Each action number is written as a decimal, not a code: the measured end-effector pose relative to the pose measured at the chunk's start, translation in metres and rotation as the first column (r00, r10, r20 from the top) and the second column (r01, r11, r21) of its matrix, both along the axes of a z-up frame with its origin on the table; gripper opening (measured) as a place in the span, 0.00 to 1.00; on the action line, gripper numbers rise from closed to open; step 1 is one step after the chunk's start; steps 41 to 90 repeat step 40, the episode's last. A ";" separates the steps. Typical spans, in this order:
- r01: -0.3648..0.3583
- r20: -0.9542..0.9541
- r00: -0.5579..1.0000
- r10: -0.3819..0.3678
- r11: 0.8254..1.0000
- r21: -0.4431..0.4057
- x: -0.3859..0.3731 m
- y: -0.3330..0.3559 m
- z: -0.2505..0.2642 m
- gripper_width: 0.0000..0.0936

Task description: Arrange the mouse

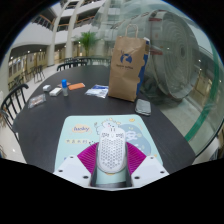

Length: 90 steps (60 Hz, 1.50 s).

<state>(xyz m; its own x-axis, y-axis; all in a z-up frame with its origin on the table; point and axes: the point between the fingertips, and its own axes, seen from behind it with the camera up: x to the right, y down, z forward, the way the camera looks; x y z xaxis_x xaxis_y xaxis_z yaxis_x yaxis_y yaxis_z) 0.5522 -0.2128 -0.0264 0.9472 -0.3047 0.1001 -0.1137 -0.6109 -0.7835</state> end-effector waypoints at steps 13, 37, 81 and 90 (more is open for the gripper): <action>0.077 -0.053 0.996 -0.077 0.997 -0.008 -0.014 -0.020 0.006 0.83; 0.104 0.015 0.994 -0.106 0.991 0.084 -0.112 -0.136 0.083 0.91; 0.110 0.019 0.994 -0.112 0.991 0.080 -0.123 -0.147 0.086 0.91; 0.110 0.019 0.994 -0.112 0.991 0.080 -0.123 -0.147 0.086 0.91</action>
